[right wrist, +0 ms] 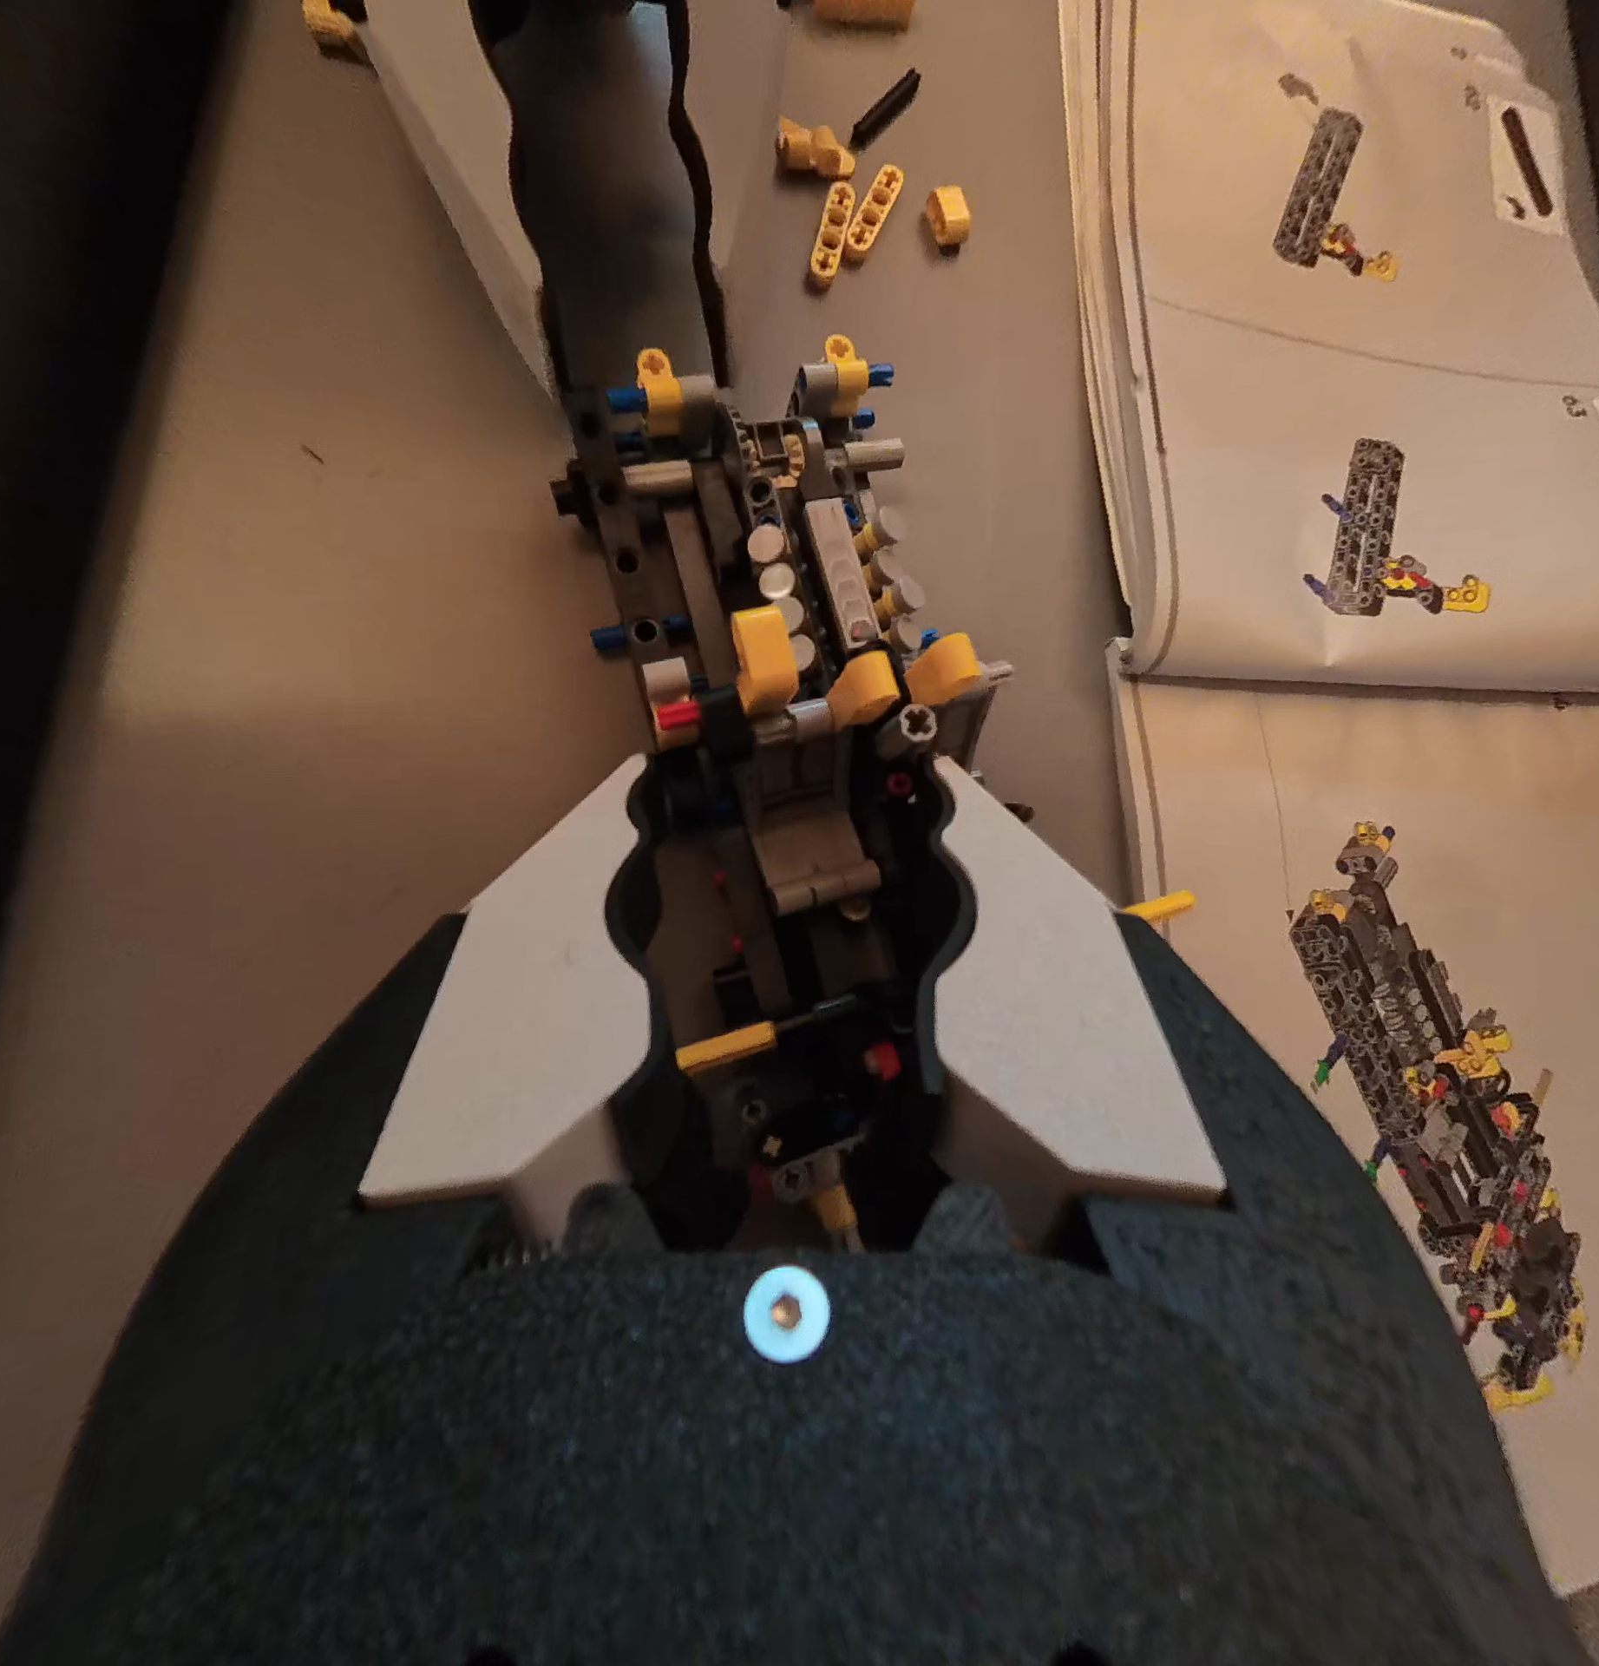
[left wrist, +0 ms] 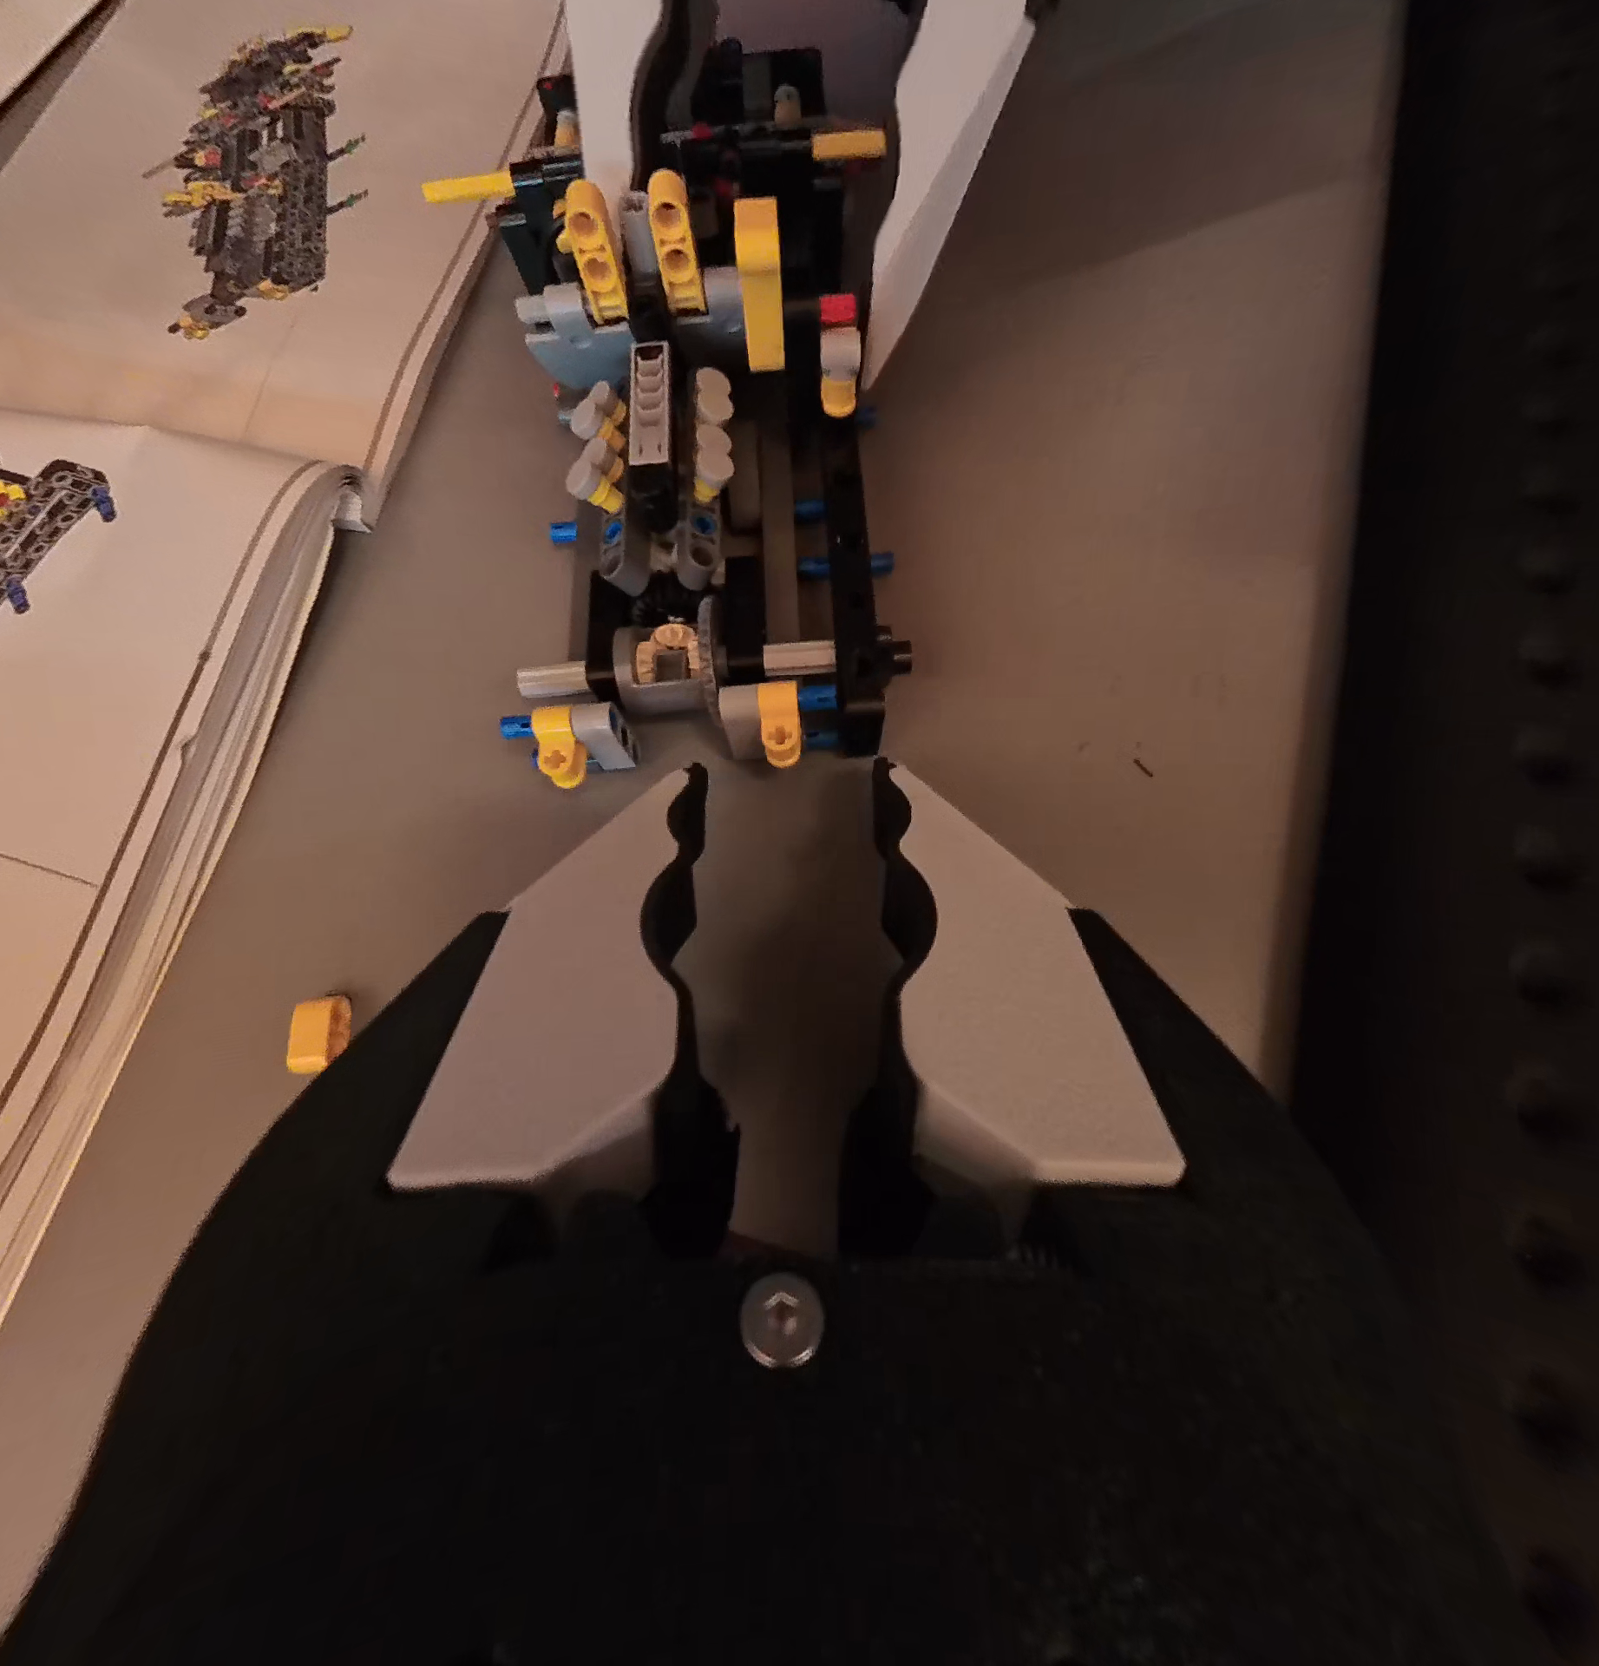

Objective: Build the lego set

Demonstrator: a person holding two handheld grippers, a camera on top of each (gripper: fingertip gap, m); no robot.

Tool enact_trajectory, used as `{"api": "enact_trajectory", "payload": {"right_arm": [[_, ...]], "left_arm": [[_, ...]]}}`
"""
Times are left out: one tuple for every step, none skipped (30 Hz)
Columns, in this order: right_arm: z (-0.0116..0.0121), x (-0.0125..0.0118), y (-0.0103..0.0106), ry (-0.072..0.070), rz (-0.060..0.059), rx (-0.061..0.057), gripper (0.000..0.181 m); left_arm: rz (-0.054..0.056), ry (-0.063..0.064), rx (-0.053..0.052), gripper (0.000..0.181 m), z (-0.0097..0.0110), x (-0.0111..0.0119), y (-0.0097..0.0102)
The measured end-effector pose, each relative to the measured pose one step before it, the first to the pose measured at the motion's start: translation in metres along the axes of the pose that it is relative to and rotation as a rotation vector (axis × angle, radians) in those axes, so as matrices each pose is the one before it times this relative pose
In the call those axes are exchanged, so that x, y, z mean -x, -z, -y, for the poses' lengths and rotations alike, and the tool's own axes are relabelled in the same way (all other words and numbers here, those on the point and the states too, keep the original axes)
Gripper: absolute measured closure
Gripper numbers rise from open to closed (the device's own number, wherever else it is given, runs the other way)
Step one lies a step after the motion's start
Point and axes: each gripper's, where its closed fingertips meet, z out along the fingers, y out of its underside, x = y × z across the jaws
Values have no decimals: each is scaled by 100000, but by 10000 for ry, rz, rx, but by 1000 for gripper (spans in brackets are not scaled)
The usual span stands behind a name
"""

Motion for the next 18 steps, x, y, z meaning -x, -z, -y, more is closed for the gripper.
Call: {"api": "enact_trajectory", "payload": {"right_arm": [[65, -16, 98, -13, -28, -86, 127], [71, -12, 48, -15, -9, -111, 127], [91, -41, 6, -33, 13, -124, 127], [118, -66, 9, -72, 21, -124, 128], [90, -48, 12, -55, 32, -76, 128], [78, -47, 28, -27, 20, -43, 129], [77, -14, 51, 4, 5, -48, 130], [113, 26, 42, 13, 9, -71, 131], [49, -7, 5, 12, -8, -31, 131], [2, -9, -30, 19, 1, -22, 131], [18, -5, -9, -3, 4, -18, 131], [4, -2, 6, 2, 14, -23, 131], [-2, -2, 18, -9, 15, -34, 132], [0, -12, 11, -10, 21, -34, 132], [10, -5, 4, -22, 26, -40, 132], [6, -3, -4, -27, 25, -42, 132], [16, 0, -1, -15, 23, -34, 132], [11, 2, 11, -15, 22, -41, 132]], "left_arm": [[85, 15, -69, 144, 163, 142, 172], [115, 53, -144, 144, 365, 226, 236], [91, 80, -234, 144, 662, 211, 298], [75, 61, -334, 144, 1010, 187, 298], [68, 9, -353, 144, 1198, 142, 205], [43, -66, -244, 144, 1134, 58, -10], [20, -140, -91, 144, 938, -23, -255], [-33, -183, 35, 144, 712, -137, -479], [-93, -192, 100, 144, 508, -225, -661], [-60, -173, 129, 144, 368, -108, -779], [-80, -126, 125, 144, 249, -43, -827], [-111, -34, 123, 144, 162, 48, -821], [-110, 80, 100, 144, 129, 159, -719], [-177, 131, 44, 144, 132, 132, -568], [-244, 157, -3, 145, 156, 56, -391], [-303, 135, -22, 145, 138, -79, -266], [-251, 57, -1, 148, 62, -68, -160], [-166, -74, 11, 158, -12, -38, -73]]}}
